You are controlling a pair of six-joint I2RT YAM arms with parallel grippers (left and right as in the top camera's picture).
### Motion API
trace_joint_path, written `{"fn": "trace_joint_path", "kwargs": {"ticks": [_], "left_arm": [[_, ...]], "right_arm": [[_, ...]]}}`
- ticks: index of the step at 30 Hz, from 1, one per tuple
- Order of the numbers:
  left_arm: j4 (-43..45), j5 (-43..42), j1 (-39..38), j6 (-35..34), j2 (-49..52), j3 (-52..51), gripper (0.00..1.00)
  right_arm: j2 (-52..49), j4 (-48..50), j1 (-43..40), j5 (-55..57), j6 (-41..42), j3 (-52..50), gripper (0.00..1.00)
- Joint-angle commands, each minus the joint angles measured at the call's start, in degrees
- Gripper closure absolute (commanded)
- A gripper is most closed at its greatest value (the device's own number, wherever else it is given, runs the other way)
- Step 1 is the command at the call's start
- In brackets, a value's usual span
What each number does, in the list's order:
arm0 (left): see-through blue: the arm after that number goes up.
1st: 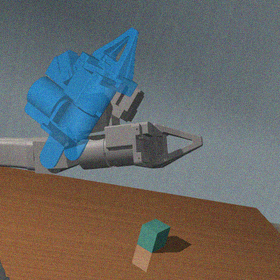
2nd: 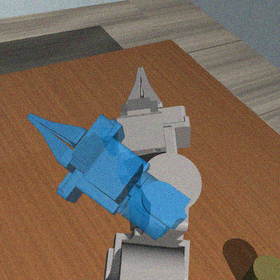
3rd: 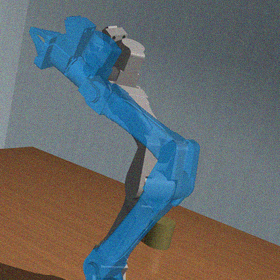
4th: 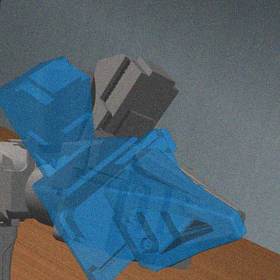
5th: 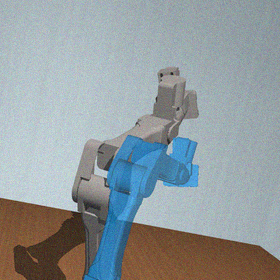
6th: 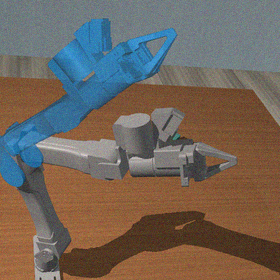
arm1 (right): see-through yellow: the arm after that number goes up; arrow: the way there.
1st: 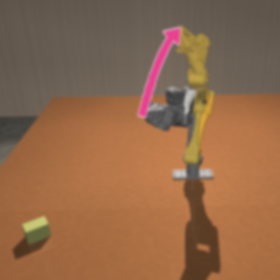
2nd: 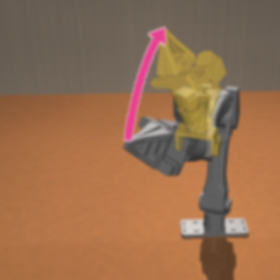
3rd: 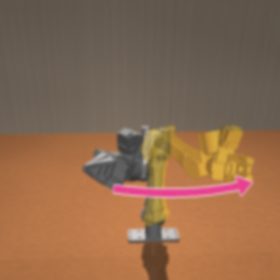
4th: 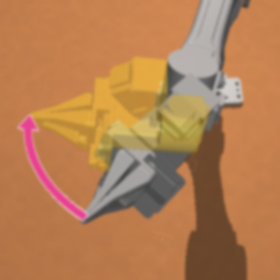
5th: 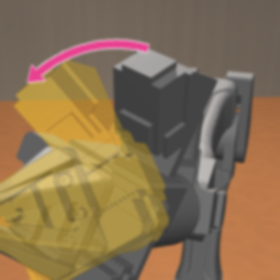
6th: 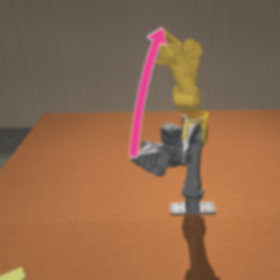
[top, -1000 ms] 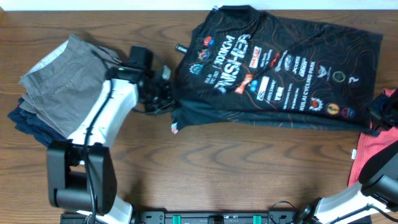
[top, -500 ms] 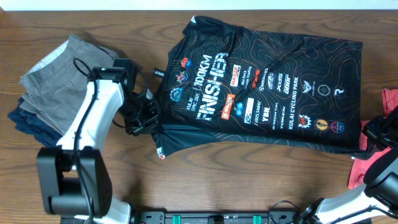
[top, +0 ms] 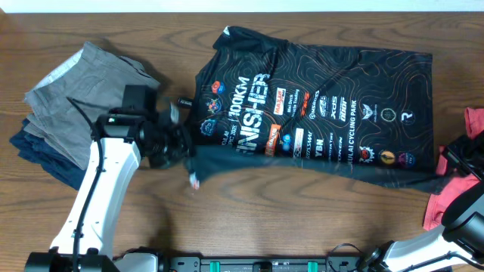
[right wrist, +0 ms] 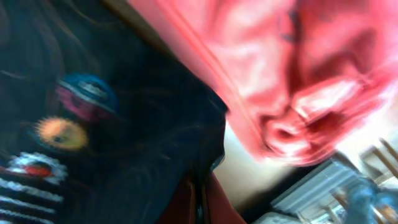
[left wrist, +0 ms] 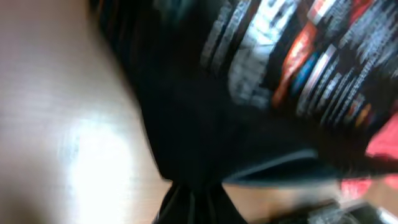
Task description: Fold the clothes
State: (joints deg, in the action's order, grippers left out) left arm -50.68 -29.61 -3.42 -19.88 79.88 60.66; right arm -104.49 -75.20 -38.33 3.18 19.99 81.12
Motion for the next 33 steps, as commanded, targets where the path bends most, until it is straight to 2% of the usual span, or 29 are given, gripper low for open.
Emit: {"fn": "trace_joint_path", "kwargs": {"ticks": [1,6,10,17,26,27,29,30,31,33], "left_arm": [[7.4,1.8,0.4,-3.1,-0.1,0.2,0.94],[18.0,1.8,0.3,-7.2,3.7,0.2,0.94],[22.5,1.8,0.1,-7.3,9.0,0.2,0.94],[36.8,1.8,-0.6,-7.2,17.0,0.2,0.94],[44.5,1.9,-1.5,-7.2,22.1,0.2,0.94],[45.0,1.9,-1.5,-7.2,22.3,0.2,0.88],[45.3,1.9,-1.5,-7.2,22.4,0.2,0.56],[45.3,1.9,-1.4,-7.2,22.4,0.2,0.46],[45.2,1.8,-1.3,-7.2,22.3,0.2,0.39],[44.7,1.8,-1.2,-7.0,22.3,0.2,0.36]], "right_arm": [[1.4,3.9,-0.3,-6.7,-3.8,0.0,0.99],[1.4,10.7,1.7,-9.7,-4.2,0.0,0.99],[1.4,15.3,3.9,-9.7,-4.2,0.0,0.99],[1.2,22.3,8.1,-8.9,-4.2,-0.5,0.99],[1.2,26.9,8.3,-6.0,-1.2,-0.6,0.99],[1.2,27.3,8.4,-6.0,-1.2,-0.6,0.98],[1.2,28.5,8.5,-6.5,-1.2,-0.6,0.75],[1.2,28.7,8.7,-6.5,-1.2,-0.6,0.61],[1.2,28.7,8.8,-6.5,-1.8,-0.6,0.54],[1.2,28.0,8.8,-6.4,-2.5,-0.6,0.52]]}}
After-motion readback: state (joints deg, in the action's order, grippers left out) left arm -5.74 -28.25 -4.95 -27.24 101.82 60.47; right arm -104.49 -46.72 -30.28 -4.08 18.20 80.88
